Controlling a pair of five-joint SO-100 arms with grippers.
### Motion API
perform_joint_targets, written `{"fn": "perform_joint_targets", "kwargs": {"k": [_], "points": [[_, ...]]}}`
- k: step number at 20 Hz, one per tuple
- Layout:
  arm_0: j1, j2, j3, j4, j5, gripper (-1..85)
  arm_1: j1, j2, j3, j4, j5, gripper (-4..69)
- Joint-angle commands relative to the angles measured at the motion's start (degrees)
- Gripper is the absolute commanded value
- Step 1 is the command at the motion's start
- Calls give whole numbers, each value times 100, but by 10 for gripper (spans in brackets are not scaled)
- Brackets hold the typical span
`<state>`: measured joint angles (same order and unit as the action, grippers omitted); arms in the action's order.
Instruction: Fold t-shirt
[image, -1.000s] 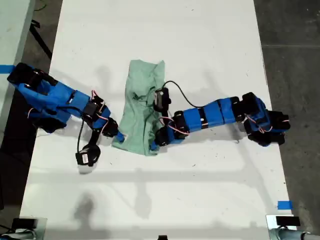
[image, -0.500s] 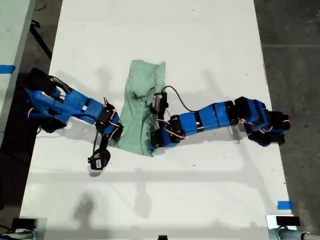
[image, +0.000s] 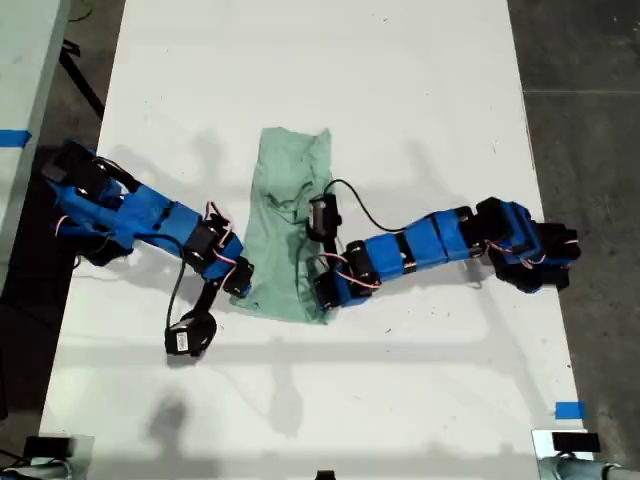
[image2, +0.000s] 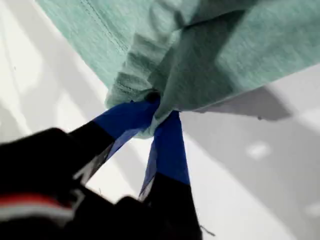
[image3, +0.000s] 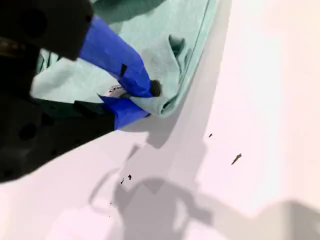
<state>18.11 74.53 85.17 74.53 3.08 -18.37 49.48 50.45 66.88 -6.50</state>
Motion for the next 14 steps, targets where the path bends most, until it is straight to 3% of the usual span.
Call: {"fn": "perform_joint_targets", "kwargs": {"k": [1, 4, 7, 14], "points": [[431, -105, -984, 264, 105, 0, -413, 932, -53, 290, 176, -10], [817, -1028, -2812, 1028, 158, 0, -773, 1389, -53, 589, 352, -10], [932, -1151, -3375, 1081, 97, 0, -896, 1608, -53, 510, 387, -10], [26, -114, -3375, 1863, 475, 0, 132, 2127, 97, 694, -158, -10]]}}
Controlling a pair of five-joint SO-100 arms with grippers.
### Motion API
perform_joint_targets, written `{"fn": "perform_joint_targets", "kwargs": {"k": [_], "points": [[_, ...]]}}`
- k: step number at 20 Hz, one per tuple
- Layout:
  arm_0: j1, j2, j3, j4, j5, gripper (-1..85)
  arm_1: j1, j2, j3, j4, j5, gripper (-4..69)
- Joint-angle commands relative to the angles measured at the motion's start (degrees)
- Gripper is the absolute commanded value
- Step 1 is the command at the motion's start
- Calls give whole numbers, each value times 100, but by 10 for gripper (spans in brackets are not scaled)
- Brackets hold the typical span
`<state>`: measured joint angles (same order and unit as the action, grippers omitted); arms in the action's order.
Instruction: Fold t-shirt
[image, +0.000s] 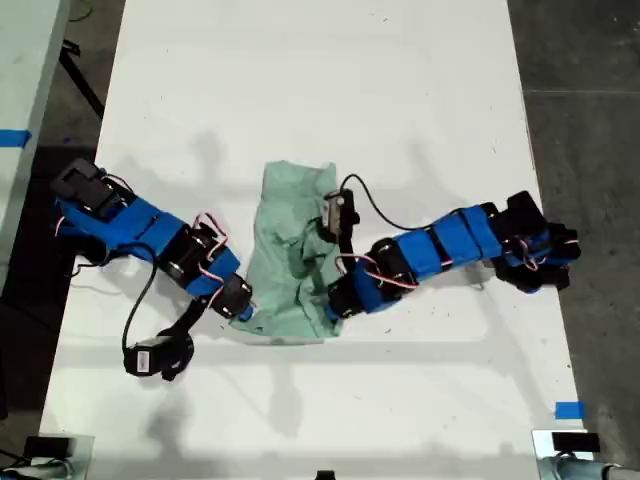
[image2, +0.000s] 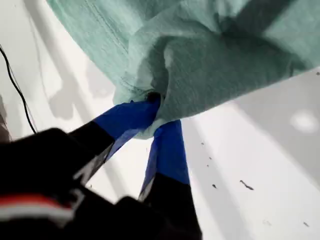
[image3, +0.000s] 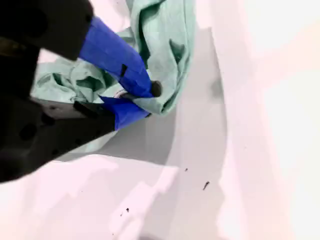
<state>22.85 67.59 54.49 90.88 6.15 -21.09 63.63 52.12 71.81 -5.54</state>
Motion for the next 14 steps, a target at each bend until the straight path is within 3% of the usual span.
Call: {"fn": "perform_joint_targets", "kwargs": {"k": [1, 6, 14], "points": [[-686, 659, -308, 343, 255, 0, 624, 791, -70, 308, -396, -10], [-2092, 1011, -211, 703, 923, 0, 1679, 1002, -70, 659, -1178, -10], [-3832, 659, -97, 712, 1793, 0, 2892, 932, 299, 527, -2065, -10]]}}
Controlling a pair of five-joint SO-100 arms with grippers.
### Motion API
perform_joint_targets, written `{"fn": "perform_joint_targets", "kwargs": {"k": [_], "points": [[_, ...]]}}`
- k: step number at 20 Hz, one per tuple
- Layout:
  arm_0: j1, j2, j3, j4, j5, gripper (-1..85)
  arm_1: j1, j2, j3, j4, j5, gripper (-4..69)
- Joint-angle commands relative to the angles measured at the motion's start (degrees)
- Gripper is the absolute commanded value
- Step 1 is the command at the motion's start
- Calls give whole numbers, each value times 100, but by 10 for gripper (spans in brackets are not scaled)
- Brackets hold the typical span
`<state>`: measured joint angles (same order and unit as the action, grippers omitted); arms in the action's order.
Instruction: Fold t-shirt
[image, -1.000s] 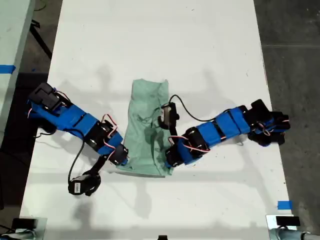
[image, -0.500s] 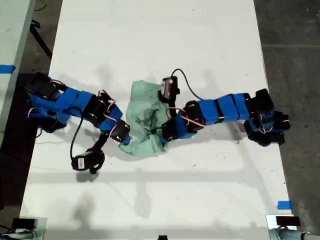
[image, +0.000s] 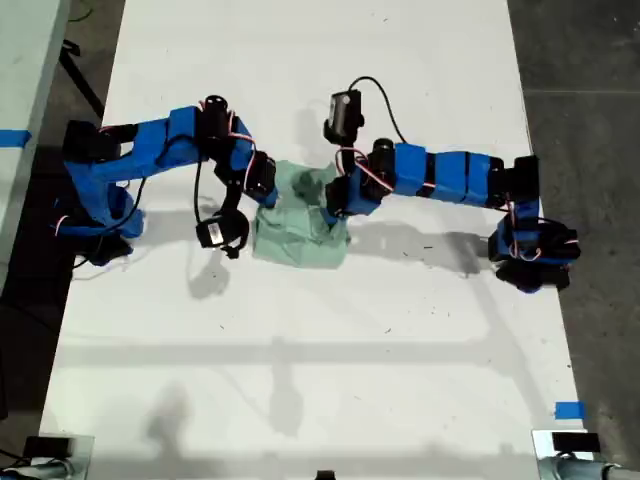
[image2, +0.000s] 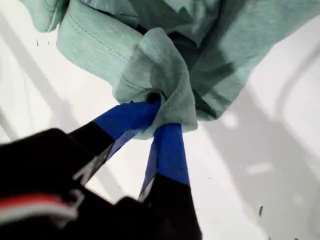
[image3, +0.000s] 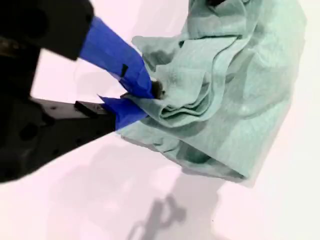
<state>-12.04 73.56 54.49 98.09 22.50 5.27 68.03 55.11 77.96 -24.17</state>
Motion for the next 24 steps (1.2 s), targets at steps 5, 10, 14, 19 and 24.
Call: {"fn": "perform_joint_targets", "kwargs": {"k": [5, 10, 14, 19, 24], "points": [[-466, -413, -141, -79, 220, 0, 545, 141, 18, -272, -387, -11], [-1125, -308, -220, -26, 527, 251, 1187, 378, -44, -246, -624, 215], [-2259, 360, -211, 176, 958, 262, 2145, 958, -97, 202, -1072, 310], [-3278, 1494, 114, 334, 1397, 258, 3428, 2566, 888, 571, -1529, 257], [-3489, 3041, 1494, -88, 1450, 250, 4122, 4983, 3217, 404, -1582, 230]]}}
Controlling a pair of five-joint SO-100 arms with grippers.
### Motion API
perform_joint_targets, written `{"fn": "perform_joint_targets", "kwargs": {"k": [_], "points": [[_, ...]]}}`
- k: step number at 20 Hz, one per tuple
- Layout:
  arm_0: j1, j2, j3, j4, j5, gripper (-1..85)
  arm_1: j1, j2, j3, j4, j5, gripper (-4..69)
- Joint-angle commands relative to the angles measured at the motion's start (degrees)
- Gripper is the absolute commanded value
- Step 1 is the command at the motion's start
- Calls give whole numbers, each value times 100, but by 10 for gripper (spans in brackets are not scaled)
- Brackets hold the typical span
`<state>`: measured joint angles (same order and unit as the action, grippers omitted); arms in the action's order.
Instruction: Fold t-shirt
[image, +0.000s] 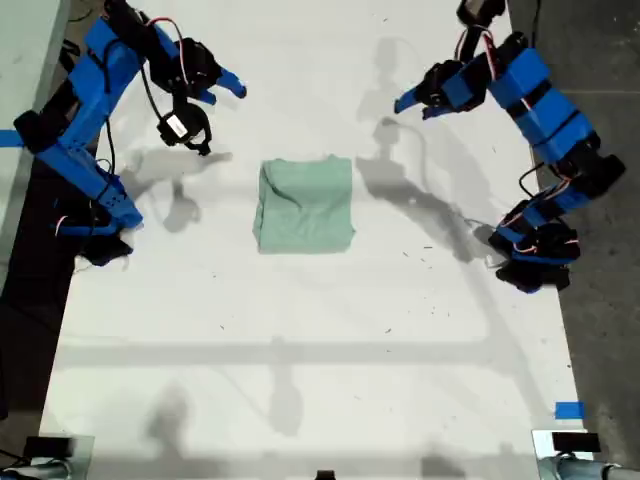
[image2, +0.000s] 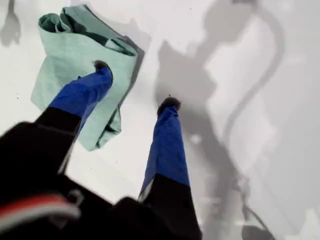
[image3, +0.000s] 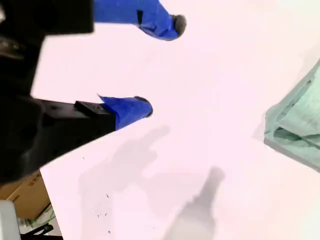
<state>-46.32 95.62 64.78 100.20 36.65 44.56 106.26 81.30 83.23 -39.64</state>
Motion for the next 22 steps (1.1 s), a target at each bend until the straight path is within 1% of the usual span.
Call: {"fn": "perform_joint_targets", "kwargs": {"k": [1, 3, 5, 7, 9, 12, 13, 14, 15, 16, 17, 19, 21, 22], "points": [[-9, 1362, 1046, -571, 18, 244, 220, 1696, 1099, -185, 9, 227], [97, 2514, 2250, -958, -123, 229, 237, 2725, 2092, -255, 211, 214], [325, 3709, 3410, -1169, -431, 213, 149, 3718, 3076, -272, 527, 112], [817, 4948, 4588, -1441, -861, 186, -123, 4852, 4131, -378, 1011, 53], [1441, 6126, 5827, -1758, -1371, 153, -519, 6117, 5124, -475, 1670, -11], [2162, 7620, 7532, -2153, -2109, 111, -1521, 7998, 6715, -773, 2988, -11], [2347, 8235, 8086, -2303, -2268, 90, -1837, 8534, 7251, -835, 3357, -11], [2426, 8947, 8657, -2312, -2452, 67, -2074, 9026, 7734, -800, 3691, -11], [2426, 9826, 9220, -2118, -2610, 41, -2276, 9026, 8007, -782, 3876, -11], [2435, 10055, 9562, -1951, -2839, 33, -2373, 9026, 8253, -800, 3990, -11], [2654, 9958, 9817, -2145, -2971, 33, -2417, 9026, 8411, -853, 4043, -11], [2865, 10055, 10336, -2303, -3419, 33, -2364, 9026, 8728, -949, 3964, -11], [2883, 10055, 10863, -2514, -3445, 61, -2294, 9026, 9176, -1107, 4254, -11], [2962, 10037, 10863, -2338, -3428, 81, -2268, 9026, 9369, -1222, 4447, -11]]}}
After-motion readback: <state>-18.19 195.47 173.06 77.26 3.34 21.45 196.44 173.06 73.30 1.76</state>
